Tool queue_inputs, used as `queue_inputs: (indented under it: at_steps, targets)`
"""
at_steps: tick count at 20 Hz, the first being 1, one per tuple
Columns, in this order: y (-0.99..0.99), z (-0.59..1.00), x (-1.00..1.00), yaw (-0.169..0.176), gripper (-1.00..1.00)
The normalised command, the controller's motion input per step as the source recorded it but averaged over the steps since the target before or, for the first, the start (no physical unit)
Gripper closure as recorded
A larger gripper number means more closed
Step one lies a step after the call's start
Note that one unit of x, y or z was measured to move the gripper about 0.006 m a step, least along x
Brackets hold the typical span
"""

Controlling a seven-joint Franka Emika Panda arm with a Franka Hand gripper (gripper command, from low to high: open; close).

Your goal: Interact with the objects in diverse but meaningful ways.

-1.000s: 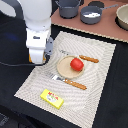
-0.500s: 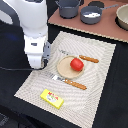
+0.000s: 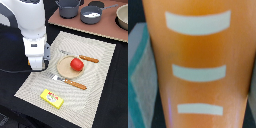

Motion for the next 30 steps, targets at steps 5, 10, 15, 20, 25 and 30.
queue_inputs:
  at_steps: [5,10,15,20,25,30]
  targets:
    - [0.21,0.78,-0.23,0.05,1.0]
    - [0.61,1.0,-0.1,0.011,1.0]
    - [0.88,1.0,0.57,0.0,1.0]
    - [0.66,0.88,0.86,-0.001,1.0]
    - [0.57,0.76,0.86,-0.008,1.0]
    - [0.46,0.27,0.83,-0.015,1.0]
